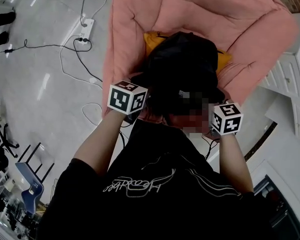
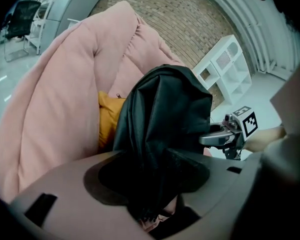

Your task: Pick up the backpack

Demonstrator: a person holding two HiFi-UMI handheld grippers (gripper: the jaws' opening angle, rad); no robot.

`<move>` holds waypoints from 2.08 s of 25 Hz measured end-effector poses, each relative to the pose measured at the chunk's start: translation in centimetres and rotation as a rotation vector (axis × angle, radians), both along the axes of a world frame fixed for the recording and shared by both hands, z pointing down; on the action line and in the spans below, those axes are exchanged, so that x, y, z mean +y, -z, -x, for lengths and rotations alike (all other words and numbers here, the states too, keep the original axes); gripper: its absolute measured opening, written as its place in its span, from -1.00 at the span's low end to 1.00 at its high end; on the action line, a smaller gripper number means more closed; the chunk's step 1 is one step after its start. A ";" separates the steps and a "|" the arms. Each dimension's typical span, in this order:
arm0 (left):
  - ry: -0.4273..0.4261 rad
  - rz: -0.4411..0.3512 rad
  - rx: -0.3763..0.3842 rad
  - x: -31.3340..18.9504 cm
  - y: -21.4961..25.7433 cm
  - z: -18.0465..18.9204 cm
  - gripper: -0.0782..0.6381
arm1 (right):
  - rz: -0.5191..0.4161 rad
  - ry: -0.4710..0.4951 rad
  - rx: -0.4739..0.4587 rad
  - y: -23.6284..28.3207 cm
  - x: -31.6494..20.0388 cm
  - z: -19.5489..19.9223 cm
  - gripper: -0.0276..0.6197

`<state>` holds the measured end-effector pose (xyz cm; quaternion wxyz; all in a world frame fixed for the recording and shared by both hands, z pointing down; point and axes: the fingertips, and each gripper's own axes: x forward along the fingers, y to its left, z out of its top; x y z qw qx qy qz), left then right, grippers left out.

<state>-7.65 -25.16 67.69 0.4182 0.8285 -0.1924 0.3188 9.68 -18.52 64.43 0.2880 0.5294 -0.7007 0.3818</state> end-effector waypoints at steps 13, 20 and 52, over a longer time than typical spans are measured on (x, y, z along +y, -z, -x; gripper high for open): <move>0.015 0.006 0.025 0.5 -0.2 -1.2 -0.47 | -0.049 -0.018 -0.030 -0.7 -0.2 0.4 -0.43; 0.035 -0.028 0.007 1.6 0.5 -1.1 -0.55 | -0.049 -0.004 -0.061 -0.6 0.3 1.1 -0.67; 0.078 -0.197 -0.070 7.8 8.0 -0.7 -0.58 | -0.131 -0.027 -0.192 5.3 6.0 1.5 -0.75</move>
